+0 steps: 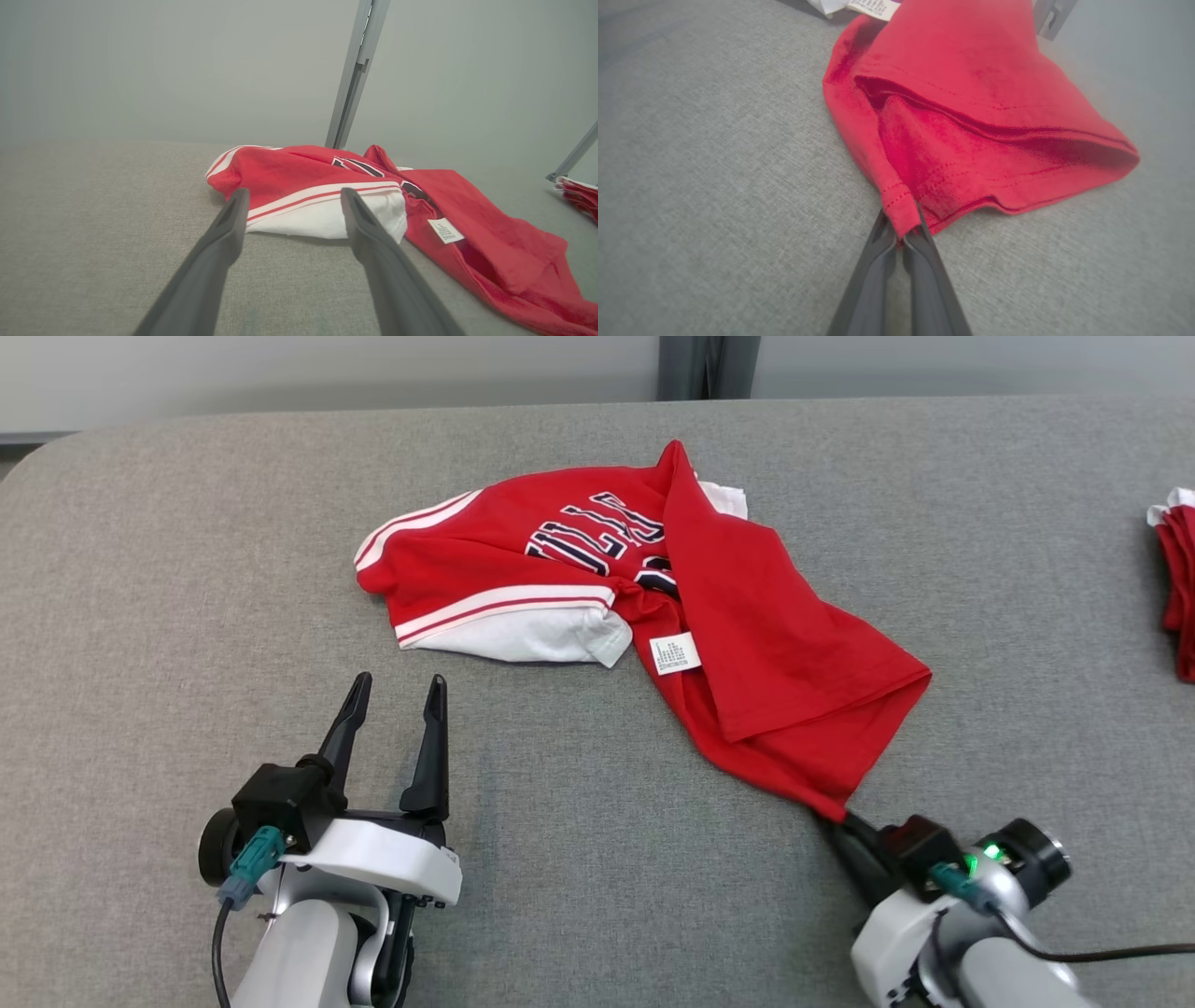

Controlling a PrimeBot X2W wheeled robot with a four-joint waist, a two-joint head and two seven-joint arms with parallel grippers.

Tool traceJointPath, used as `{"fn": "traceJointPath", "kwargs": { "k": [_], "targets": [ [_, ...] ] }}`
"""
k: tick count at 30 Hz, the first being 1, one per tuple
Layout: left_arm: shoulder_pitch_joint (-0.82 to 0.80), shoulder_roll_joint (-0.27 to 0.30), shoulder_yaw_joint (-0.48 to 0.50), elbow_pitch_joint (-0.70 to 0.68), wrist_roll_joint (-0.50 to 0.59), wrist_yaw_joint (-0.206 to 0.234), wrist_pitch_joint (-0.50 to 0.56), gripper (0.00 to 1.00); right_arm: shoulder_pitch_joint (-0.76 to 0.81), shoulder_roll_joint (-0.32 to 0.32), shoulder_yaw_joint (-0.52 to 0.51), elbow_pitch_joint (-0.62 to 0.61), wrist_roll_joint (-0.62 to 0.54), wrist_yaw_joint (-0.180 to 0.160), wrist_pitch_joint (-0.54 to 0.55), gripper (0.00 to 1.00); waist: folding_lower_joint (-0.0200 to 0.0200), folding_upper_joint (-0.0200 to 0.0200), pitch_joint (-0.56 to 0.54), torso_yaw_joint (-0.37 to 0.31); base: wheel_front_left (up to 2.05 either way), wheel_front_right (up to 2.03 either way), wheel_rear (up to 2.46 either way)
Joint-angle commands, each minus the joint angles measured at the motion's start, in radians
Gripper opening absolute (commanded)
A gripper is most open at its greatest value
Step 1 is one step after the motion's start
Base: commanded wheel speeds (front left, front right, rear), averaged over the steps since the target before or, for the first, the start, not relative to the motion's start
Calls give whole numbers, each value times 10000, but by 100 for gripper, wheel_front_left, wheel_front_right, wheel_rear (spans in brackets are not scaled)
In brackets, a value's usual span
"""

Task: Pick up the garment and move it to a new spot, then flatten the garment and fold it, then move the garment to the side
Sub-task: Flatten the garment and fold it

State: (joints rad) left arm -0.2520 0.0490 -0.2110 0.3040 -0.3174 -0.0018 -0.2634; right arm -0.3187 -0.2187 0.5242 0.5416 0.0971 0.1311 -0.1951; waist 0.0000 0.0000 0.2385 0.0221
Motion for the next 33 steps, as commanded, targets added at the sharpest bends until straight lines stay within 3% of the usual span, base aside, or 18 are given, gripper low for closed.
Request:
{"fn": "traceJointPath", "kwargs": {
  "k": [1, 19, 27, 32, 33],
  "targets": [
    [-23, 40, 47, 29, -37, 41, -12, 100, -78, -172, -242, 102, -5, -3, -48, 0, 0, 0, -59, -57, 0, 0, 0],
    [-39, 40, -64, 121, -62, -11, -12, 100, 137, -1064, -3318, -891, -416, -3, 718, 0, 0, 0, -225, -362, 0, 0, 0],
    [-151, 40, -94, 124, -79, -12, -12, 100, 488, -963, -3702, -1118, -479, -3, 1359, 0, 0, 0, -138, -303, 0, 0, 0],
    [-251, 41, -161, 170, -73, -49, -12, 100, 648, -820, -3426, -598, -284, -3, 1785, 0, 0, 0, -61, -250, 0, 0, 0],
    [-253, 41, -180, 180, -73, -40, -12, 100, 658, -773, -3289, -457, -171, -3, 1936, 68, 0, 0, -57, -235, 0, 0, 0]
  ]
}}
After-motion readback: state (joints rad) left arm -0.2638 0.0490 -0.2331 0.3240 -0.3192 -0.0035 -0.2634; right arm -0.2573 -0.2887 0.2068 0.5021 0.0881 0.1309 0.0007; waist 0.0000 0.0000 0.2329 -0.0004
